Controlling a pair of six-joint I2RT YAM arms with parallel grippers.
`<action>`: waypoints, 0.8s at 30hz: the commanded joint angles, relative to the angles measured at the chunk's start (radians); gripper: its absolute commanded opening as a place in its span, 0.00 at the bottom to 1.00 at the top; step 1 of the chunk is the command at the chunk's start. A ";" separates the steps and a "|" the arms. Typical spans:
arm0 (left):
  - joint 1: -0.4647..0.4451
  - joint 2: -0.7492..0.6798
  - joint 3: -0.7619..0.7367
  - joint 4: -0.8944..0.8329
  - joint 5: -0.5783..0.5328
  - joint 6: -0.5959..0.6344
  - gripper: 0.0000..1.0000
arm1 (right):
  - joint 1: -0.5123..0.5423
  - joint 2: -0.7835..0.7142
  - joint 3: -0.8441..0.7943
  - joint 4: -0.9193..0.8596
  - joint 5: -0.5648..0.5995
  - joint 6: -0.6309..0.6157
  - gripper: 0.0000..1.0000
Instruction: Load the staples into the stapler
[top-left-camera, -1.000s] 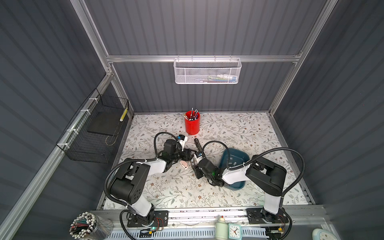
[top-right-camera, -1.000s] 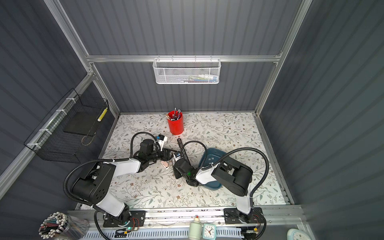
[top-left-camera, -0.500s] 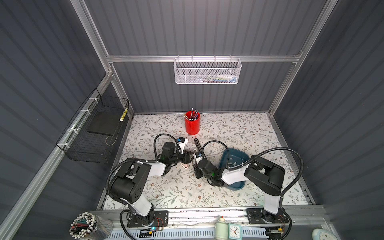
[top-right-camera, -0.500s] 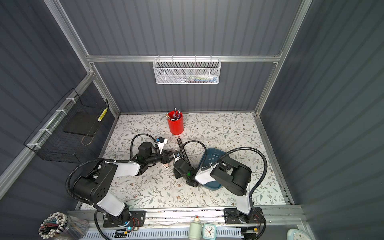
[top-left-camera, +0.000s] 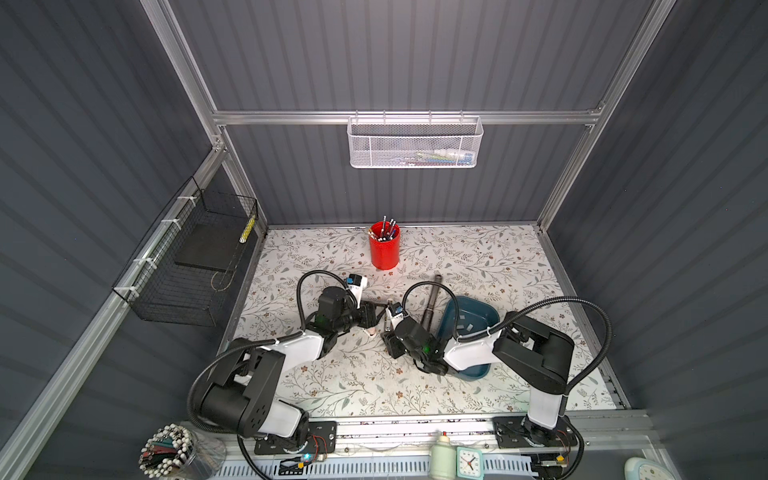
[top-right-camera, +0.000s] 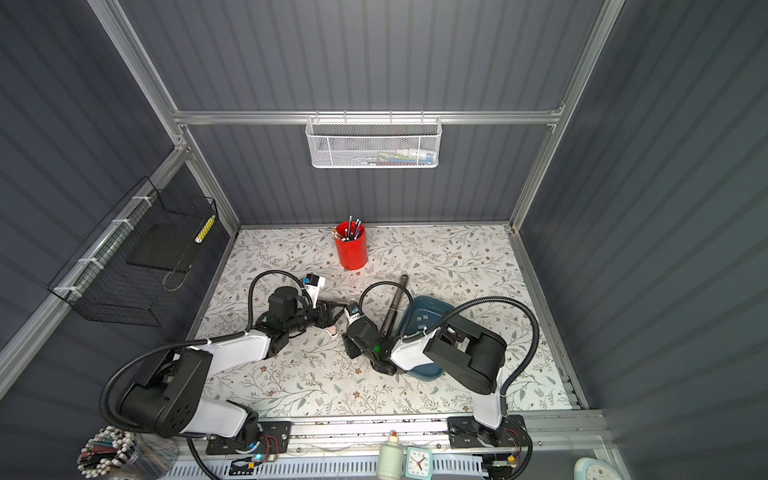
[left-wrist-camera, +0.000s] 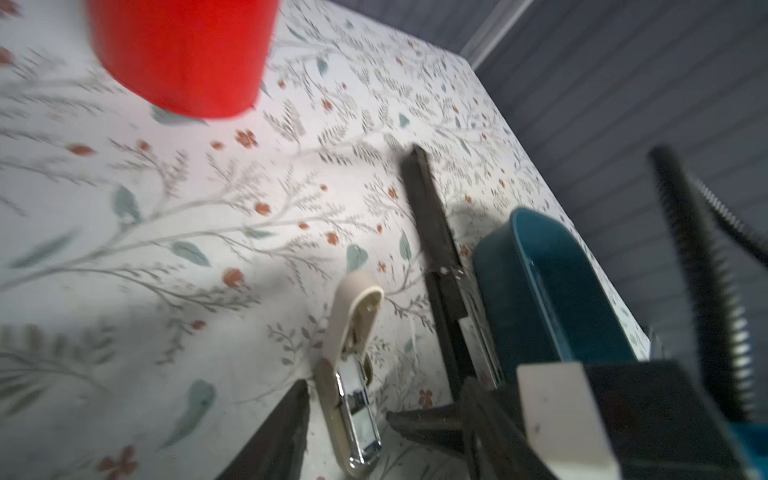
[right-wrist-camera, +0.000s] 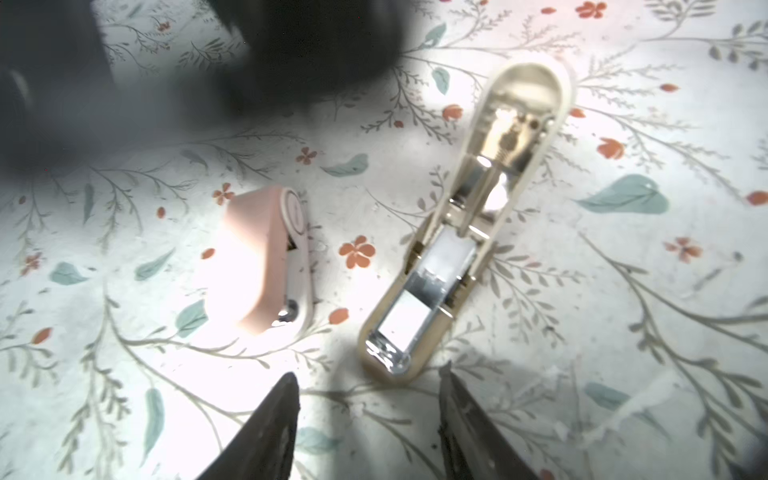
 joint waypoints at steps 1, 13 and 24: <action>0.062 -0.063 0.043 -0.133 -0.113 -0.055 0.59 | 0.000 0.042 0.051 -0.101 0.086 0.053 0.57; 0.074 -0.111 0.042 -0.180 -0.140 -0.034 0.62 | 0.003 0.095 0.154 -0.239 0.150 0.082 0.58; 0.080 -0.095 0.067 -0.192 -0.130 -0.039 0.62 | 0.003 0.148 0.194 -0.262 0.137 0.059 0.44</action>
